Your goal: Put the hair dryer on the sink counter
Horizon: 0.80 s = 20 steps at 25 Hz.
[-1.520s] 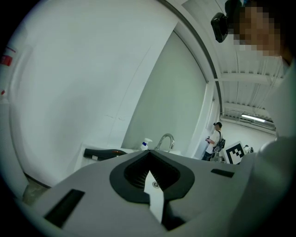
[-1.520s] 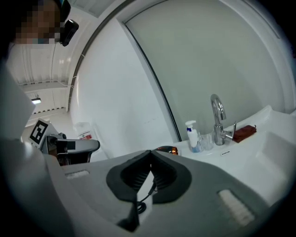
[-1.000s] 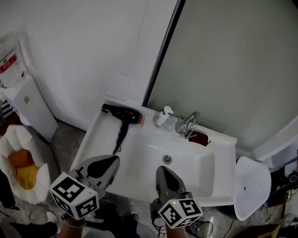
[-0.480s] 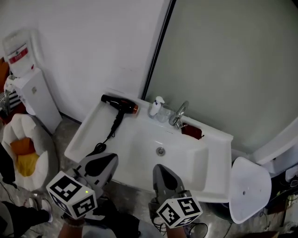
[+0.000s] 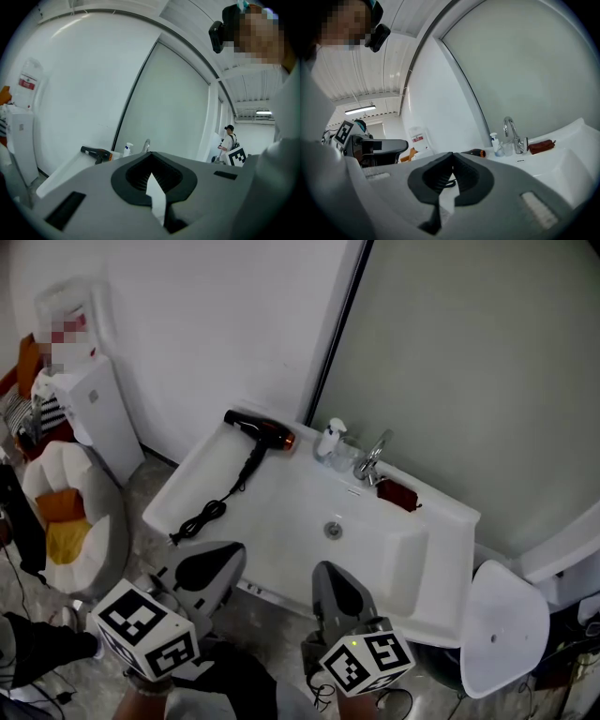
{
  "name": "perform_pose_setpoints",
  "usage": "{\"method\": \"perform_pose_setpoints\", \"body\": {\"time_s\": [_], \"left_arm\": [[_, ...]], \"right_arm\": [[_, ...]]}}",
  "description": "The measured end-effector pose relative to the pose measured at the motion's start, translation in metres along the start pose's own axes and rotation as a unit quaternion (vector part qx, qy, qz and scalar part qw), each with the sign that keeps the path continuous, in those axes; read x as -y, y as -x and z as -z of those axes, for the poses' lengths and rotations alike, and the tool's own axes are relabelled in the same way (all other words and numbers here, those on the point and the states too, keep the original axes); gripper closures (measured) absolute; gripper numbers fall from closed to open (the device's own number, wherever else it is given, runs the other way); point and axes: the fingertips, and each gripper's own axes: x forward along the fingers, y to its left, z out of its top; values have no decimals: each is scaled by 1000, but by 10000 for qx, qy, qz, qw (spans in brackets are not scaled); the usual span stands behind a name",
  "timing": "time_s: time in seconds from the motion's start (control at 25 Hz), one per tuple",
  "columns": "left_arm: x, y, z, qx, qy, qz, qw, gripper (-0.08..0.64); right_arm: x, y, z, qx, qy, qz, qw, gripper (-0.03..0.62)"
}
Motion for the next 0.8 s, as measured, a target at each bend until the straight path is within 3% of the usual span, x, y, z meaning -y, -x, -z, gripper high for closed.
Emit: {"method": "perform_pose_setpoints", "body": {"time_s": [0.44, 0.8], "left_arm": [[-6, -2, -7, -63, -186, 31, 9998, 557], [-21, 2, -23, 92, -131, 156, 9997, 557]], "right_arm": [[-13, -8, -11, 147, -19, 14, 9999, 595], [-27, -18, -15, 181, 80, 118, 9997, 595]]}}
